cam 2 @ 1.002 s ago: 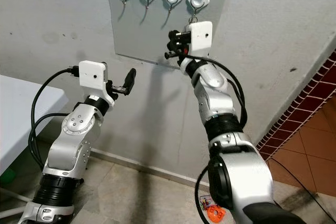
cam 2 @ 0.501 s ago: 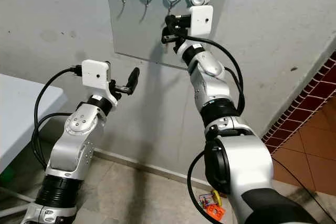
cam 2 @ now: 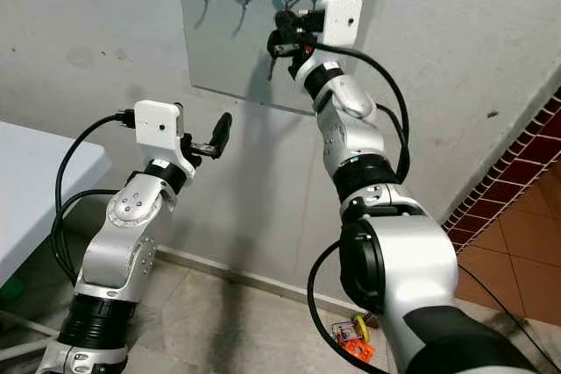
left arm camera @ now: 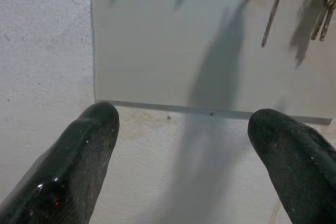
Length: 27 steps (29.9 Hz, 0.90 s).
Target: Hang keys on a hook
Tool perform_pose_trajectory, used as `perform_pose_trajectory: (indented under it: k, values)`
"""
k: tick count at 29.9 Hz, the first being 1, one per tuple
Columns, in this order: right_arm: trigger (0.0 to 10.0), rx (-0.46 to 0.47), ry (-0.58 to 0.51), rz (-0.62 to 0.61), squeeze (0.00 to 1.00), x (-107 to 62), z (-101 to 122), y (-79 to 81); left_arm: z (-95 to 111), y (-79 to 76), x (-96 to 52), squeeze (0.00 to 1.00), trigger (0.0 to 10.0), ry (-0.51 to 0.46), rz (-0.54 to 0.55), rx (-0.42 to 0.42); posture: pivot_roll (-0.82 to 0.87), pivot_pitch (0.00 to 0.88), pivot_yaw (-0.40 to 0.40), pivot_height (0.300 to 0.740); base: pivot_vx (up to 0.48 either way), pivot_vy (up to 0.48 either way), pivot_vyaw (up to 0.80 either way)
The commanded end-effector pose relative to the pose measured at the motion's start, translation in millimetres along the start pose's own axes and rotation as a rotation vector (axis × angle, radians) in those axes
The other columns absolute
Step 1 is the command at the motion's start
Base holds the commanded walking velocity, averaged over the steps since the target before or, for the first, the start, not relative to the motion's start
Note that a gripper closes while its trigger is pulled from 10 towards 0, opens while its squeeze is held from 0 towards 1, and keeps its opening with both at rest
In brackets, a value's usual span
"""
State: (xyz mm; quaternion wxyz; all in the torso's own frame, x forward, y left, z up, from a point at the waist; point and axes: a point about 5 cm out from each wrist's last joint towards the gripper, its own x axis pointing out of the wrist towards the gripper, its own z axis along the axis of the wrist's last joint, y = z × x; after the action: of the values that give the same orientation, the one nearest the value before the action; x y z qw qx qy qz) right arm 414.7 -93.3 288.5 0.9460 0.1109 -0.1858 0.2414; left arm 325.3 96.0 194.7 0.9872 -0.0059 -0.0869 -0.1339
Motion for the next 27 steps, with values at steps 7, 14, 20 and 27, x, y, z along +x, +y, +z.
perform_pose_trajectory:
  k: [7,14,20,27]
  values:
    - [10.0,0.058,-0.027,-0.021,0.00,6.9,13,-1.1,1,-3.5,-0.4,0.00,10.0,0.002,-0.009,0.006,0.05,0.031,-0.074,0.732,0.000,0.000,0.00]
    - [10.0,0.144,-0.006,-0.056,0.00,9.6,12,-1.7,2,-4.3,-0.7,0.00,10.0,0.001,-0.006,0.004,0.05,0.036,-0.078,0.732,0.000,0.000,0.00]
    - [10.0,0.192,0.038,-0.104,0.00,8.3,6,-4.9,2,-3.8,-1.2,0.00,10.0,0.002,-0.002,0.002,0.05,0.042,-0.078,0.732,0.000,0.000,0.00]
    - [10.0,0.223,0.083,-0.134,0.00,4.9,-4,-6.6,2,-2.9,-1.2,0.00,10.0,0.002,0.003,0.002,0.05,0.047,-0.079,0.732,0.000,0.000,0.00]
